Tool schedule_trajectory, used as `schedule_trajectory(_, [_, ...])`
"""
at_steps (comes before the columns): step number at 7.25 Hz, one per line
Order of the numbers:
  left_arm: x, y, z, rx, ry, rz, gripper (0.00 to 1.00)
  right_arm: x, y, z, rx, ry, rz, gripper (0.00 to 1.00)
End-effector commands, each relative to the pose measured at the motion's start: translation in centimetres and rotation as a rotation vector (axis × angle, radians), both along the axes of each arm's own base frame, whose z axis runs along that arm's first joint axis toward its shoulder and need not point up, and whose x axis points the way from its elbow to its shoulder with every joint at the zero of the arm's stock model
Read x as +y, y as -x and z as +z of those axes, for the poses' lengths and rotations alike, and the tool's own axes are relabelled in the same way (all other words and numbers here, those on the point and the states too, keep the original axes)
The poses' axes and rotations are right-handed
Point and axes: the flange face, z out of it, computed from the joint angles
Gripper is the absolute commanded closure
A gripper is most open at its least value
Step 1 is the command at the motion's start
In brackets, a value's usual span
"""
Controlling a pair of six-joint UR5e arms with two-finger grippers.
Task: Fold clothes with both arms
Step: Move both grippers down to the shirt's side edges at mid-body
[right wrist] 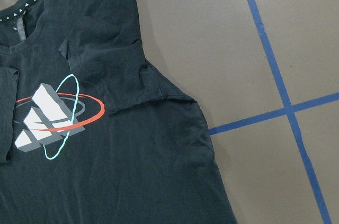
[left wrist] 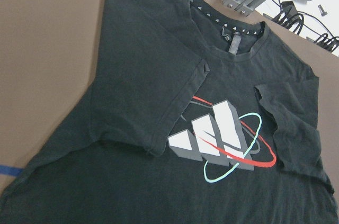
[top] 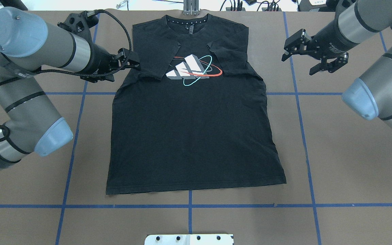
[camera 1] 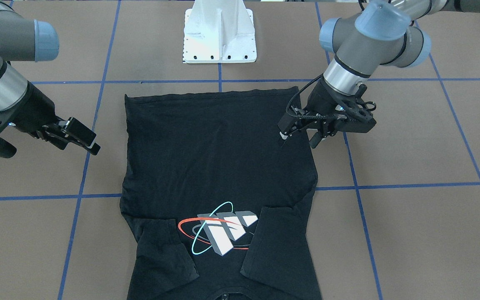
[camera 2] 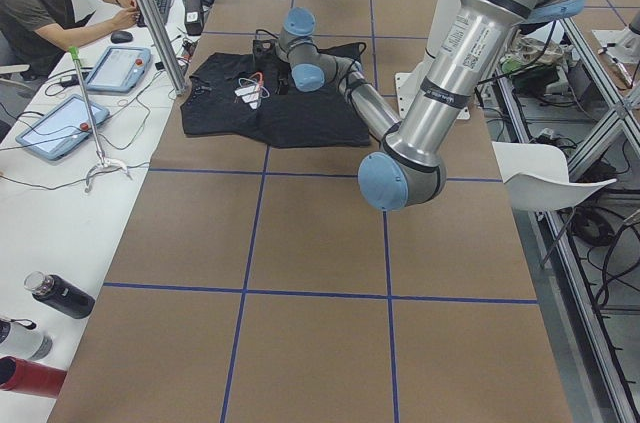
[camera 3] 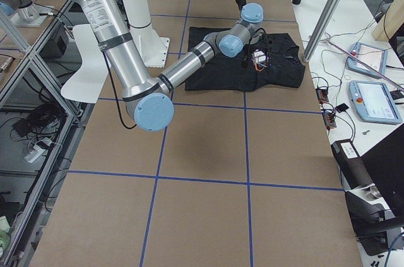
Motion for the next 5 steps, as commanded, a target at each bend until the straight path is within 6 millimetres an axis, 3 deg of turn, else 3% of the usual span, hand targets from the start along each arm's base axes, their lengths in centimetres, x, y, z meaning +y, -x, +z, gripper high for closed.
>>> schedule_trajectory(1, [2.4,2.3,0.3,-0.045,-0.023,0.044,0.0,2.0,-0.2,0.8,0.0,0.003,-0.017,0.0])
schedule_trajectory(3, [3.5,2.7,2.0,-0.05,0.004,0.074,0.0,5.4,-1.6,3.0,-0.025,-0.021,-0.032,0.0])
schedule_trajectory(5, [5.2,3.4,4.4,-0.052,0.026,0.082,0.0,6.4,-0.3,3.5,-0.035,0.001,-0.073,0.0])
